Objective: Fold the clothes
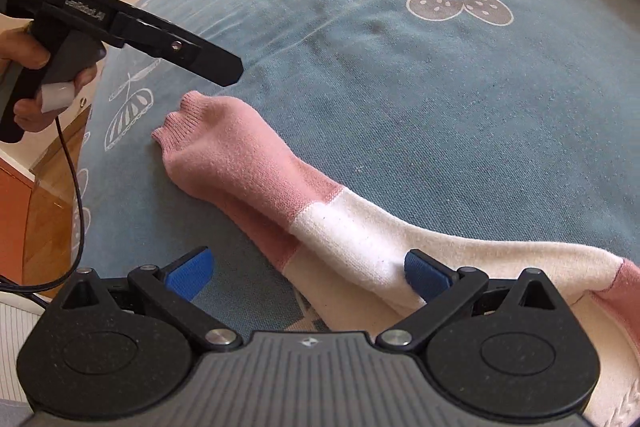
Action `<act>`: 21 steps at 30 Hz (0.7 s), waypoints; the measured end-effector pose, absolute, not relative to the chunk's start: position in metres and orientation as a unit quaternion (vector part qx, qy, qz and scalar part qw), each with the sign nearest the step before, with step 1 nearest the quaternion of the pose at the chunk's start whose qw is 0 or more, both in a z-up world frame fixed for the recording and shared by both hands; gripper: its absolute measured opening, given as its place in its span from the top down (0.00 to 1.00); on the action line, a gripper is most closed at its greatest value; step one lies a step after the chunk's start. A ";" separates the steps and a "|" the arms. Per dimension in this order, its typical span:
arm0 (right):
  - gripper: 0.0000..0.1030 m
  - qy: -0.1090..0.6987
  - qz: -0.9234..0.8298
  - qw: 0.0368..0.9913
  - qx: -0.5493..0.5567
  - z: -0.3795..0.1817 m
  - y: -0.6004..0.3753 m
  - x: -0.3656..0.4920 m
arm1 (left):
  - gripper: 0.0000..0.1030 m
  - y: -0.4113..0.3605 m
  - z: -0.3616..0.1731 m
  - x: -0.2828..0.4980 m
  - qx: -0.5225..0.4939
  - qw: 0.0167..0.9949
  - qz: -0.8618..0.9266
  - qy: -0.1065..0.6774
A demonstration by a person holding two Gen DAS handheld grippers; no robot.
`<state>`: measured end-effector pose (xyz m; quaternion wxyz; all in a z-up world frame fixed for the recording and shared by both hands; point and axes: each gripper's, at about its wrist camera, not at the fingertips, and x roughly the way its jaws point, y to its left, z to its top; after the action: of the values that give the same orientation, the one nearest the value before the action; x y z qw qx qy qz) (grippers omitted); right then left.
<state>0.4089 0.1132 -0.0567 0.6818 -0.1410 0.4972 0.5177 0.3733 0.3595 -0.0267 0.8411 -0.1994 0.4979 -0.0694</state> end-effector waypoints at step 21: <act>0.00 0.477 0.523 0.674 -0.212 -0.074 0.143 0.473 | 0.15 0.337 -0.041 0.362 -0.093 0.846 -0.029 0.523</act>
<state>0.4731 0.1425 -0.0738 0.6741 -0.2118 0.4770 0.5226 0.3618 0.3369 -0.0414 0.8464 -0.0930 0.5235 -0.0292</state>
